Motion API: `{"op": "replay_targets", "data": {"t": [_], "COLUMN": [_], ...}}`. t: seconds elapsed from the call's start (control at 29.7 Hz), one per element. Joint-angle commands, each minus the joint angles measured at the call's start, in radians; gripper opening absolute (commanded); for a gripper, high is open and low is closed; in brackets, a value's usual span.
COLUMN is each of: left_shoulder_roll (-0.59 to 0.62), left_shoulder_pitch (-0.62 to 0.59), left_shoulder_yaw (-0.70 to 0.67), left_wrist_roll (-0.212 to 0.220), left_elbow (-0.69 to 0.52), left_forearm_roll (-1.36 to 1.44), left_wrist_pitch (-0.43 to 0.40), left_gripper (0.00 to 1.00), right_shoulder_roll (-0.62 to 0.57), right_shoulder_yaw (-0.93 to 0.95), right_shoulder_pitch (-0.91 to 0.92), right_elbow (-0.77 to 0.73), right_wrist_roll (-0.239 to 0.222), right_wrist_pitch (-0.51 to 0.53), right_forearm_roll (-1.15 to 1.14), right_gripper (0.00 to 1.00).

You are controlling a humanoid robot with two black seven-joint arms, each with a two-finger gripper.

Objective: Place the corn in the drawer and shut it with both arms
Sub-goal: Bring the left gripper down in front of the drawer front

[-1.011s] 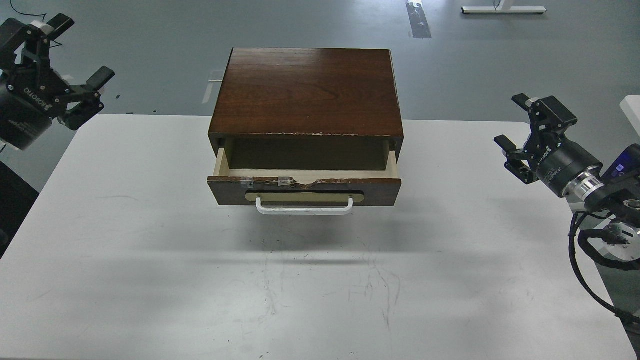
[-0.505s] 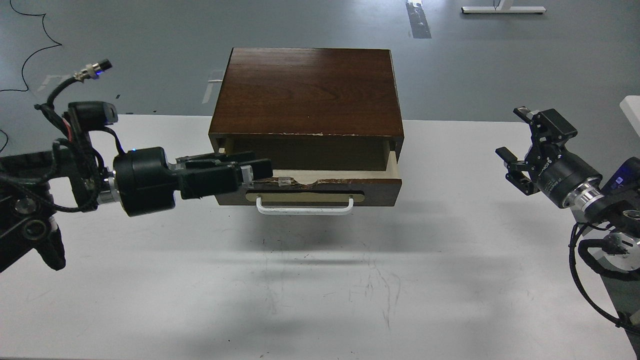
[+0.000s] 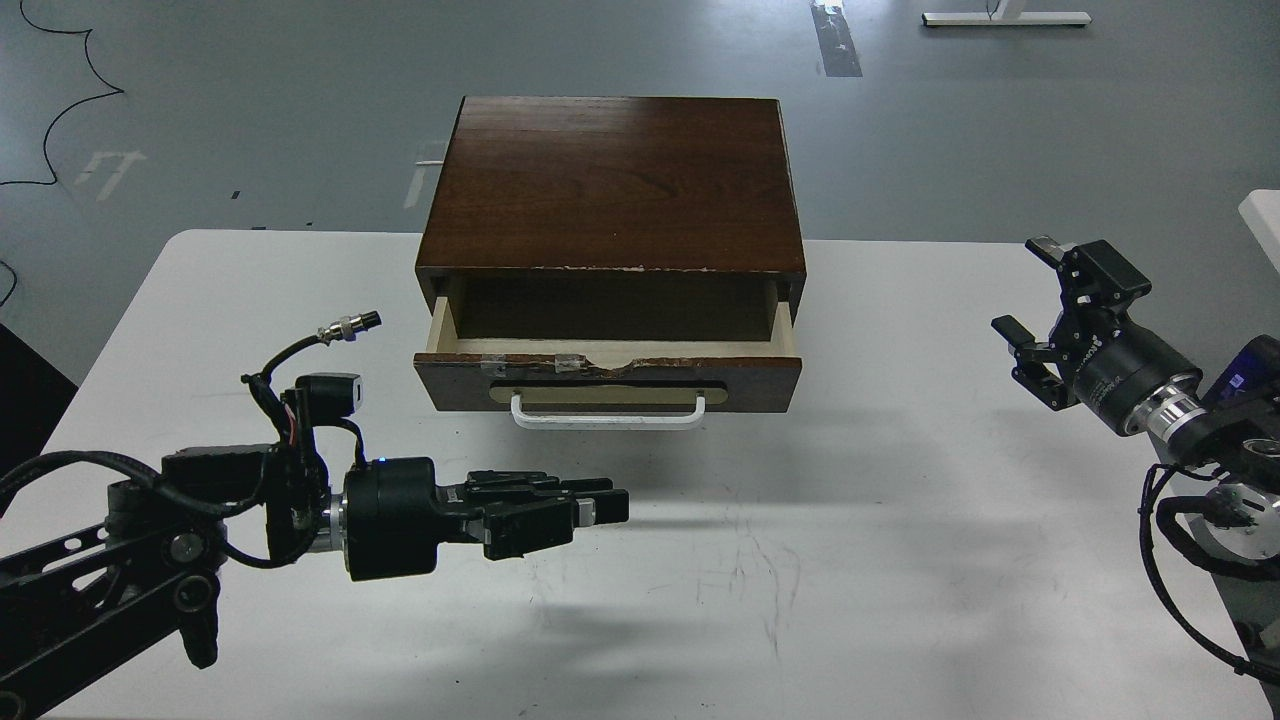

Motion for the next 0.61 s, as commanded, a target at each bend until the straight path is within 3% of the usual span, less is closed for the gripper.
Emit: {"op": "replay_targets", "data": {"t": [0.0,0.57], "left_shoulder_roll": [-0.014,-0.071], "left_shoulder_pitch": [0.03,0.05], "left_shoulder_yaw": [-0.006,-0.008], "left_wrist_roll": [0.0,0.0], "left_elbow": [0.04,0.153], "left_forearm_roll": [-0.014,-0.117], "left_wrist_pitch": [0.033,0.139], "left_gripper": [0.0,0.0], "right_shoulder_roll": [0.0,0.0], "right_shoulder_yaw": [0.003,0.003], "right_shoulder_pitch": [0.0,-0.002], "right_elbow": [0.0,0.0], "right_wrist_roll": [0.0,0.0], "right_wrist_pitch": [0.0,0.0], "right_forearm_roll": [0.0,0.0], "right_gripper": [1.0,1.0]}}
